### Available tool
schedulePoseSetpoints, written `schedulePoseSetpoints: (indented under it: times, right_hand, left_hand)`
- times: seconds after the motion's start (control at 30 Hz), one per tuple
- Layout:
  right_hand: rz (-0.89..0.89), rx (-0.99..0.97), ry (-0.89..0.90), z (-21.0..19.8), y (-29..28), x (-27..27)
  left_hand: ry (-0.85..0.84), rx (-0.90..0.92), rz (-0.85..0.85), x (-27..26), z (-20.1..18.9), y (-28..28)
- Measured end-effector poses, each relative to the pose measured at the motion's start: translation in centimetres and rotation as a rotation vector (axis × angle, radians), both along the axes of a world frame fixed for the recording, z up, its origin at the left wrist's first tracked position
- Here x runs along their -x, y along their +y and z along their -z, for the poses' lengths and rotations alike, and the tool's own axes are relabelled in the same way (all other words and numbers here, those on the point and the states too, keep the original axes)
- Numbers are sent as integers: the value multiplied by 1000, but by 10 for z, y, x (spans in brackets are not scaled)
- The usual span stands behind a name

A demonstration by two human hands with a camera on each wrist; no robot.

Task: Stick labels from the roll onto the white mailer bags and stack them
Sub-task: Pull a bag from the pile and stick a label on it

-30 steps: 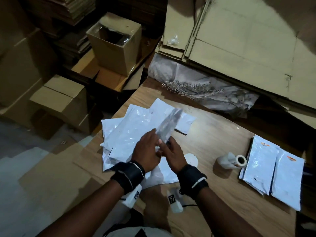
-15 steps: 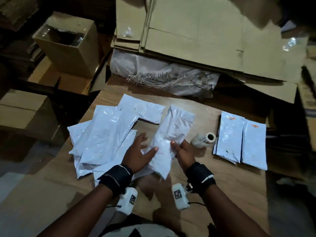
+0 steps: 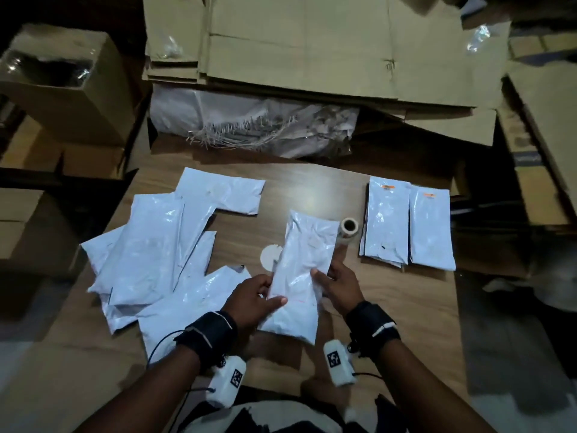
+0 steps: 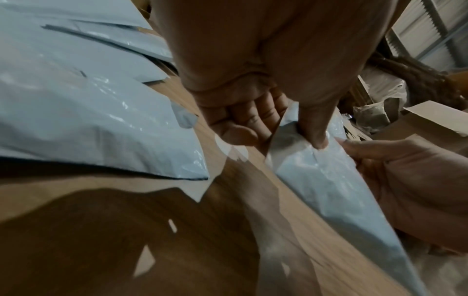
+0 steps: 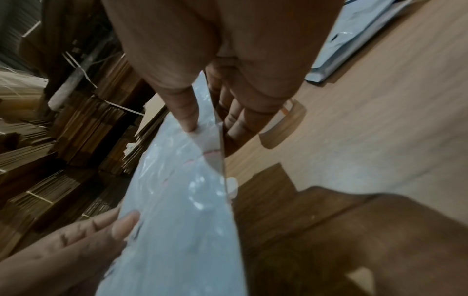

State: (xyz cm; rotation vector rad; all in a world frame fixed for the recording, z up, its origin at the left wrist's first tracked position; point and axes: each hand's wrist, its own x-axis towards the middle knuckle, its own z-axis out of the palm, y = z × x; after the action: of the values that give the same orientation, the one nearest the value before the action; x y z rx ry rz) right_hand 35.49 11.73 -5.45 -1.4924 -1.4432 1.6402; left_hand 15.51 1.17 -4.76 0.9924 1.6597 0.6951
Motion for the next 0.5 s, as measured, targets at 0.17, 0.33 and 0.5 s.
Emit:
schedulePoseSetpoints:
  times: [0.17,0.33,0.5]
  right_hand:
    - [-35,-14,-115,12,1,-17]
    - [-55,18,-208,24,0,-30]
    - [-81,110,-308,43,-6,-37]
  left_hand:
    - [-64,79,66,-15,5,-4]
    - [-106,177,79,-19,17,-8]
    - [65,248,206,-25,28,-15]
